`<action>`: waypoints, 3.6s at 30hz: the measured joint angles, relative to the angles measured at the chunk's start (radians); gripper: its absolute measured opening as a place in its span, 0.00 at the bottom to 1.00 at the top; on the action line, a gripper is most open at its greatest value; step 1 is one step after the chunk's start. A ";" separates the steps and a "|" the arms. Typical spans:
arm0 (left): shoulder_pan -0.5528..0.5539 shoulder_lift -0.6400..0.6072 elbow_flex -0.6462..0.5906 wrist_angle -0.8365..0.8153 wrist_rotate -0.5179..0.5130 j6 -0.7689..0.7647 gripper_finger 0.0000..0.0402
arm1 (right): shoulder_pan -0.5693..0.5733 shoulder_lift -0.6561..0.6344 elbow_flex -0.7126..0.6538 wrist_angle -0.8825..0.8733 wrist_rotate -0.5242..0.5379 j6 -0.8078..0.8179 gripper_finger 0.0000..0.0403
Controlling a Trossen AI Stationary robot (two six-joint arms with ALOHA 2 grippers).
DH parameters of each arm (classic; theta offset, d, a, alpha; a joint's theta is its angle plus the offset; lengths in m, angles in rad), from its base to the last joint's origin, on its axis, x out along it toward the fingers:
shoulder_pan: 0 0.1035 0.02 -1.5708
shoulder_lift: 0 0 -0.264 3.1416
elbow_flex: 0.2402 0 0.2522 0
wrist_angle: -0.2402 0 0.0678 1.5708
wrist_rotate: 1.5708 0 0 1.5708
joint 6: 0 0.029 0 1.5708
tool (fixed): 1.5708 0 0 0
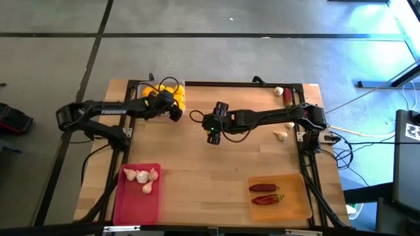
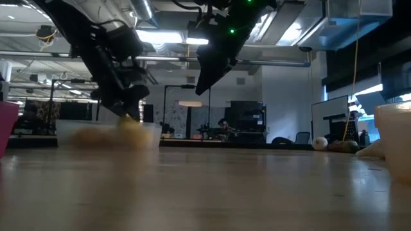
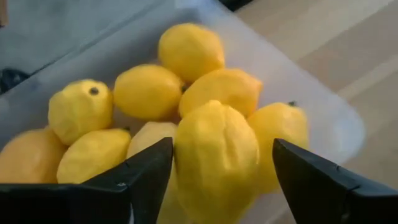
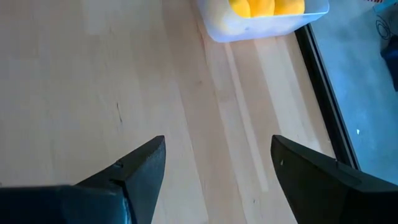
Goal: Sort produce into baskets
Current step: Put the yellow lemon into the left white bin, then put the white garlic into the bottom left red bin
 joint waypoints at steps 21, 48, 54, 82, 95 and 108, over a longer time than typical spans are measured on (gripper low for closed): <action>-0.110 -0.194 -0.002 -0.045 -0.002 0.043 0.68 | 0.036 -0.096 0.000 -0.248 0.122 0.079 0.70; -0.191 -0.195 -0.003 -0.035 -0.002 0.065 0.68 | -0.112 -0.564 -0.564 -0.628 -0.073 0.574 0.70; -0.191 -0.195 -0.003 -0.035 -0.002 0.059 0.68 | -0.202 -0.564 -0.708 -0.501 -0.194 0.533 0.70; -0.191 -0.195 -0.003 -0.036 -0.002 0.060 0.68 | -0.395 -0.548 -0.945 -0.292 -0.338 0.468 0.48; -0.190 -0.195 -0.003 -0.038 -0.002 0.033 0.68 | -0.392 -0.527 -0.944 -0.247 -0.343 0.407 0.09; -0.189 -0.195 -0.003 -0.036 -0.002 0.043 0.68 | -0.335 -0.541 -0.818 -0.204 -0.277 0.341 0.02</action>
